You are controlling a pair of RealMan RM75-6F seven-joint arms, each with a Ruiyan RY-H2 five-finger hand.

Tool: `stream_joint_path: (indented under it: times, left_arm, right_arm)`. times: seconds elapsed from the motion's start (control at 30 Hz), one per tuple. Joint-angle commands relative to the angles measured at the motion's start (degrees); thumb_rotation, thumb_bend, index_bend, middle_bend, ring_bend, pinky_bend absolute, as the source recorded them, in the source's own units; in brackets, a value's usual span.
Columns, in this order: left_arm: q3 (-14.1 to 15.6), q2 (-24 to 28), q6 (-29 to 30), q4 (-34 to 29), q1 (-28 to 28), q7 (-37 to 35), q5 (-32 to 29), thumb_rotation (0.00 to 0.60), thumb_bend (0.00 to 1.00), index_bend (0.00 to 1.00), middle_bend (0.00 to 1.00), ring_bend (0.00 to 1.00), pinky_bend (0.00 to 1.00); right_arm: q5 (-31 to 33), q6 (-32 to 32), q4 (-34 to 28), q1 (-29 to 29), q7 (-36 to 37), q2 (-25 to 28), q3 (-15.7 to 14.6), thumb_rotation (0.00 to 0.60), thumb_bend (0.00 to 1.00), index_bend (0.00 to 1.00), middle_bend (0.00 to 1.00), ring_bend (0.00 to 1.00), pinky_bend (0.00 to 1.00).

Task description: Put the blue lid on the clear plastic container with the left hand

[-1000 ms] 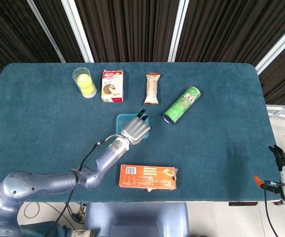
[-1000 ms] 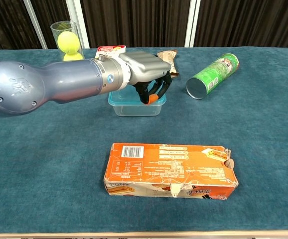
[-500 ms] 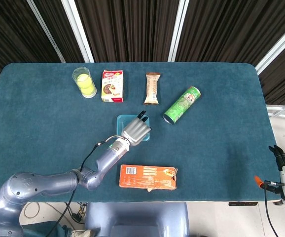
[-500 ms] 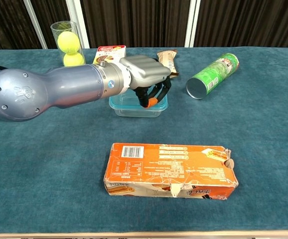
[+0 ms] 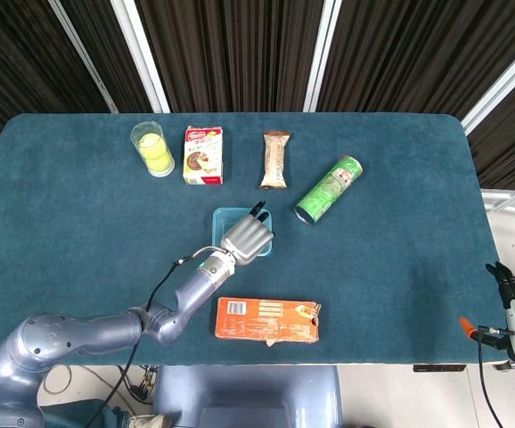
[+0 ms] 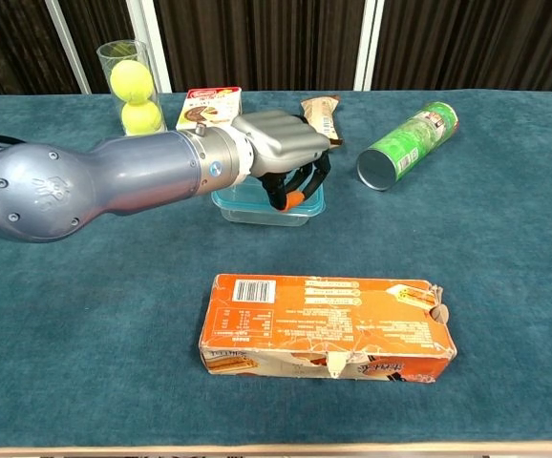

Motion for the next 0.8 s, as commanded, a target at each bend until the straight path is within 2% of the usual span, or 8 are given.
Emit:
stream_joint_path:
  times: [0.03,0.8]
  left_arm:
    - [0.2,-0.3,-0.1,0.4,0.1,0.1,0.3,0.600,0.51,0.71,0.61,0.17,0.02]
    - [0.9,-1.7,-0.9,3.9,1.7,-0.6,2.9,0.600,0.51,0.71,0.61,0.17,0.02]
  right_arm:
    - [0.0,0.0,0.0,0.0,0.0,0.0,0.0,0.600,0.29,0.10,0.00,0.00,0.00]
    - [0.2,0.3,0.0,-0.1,-0.2,-0.1,0.2,0.600,0.29,0.10,0.00,0.00,0.00]
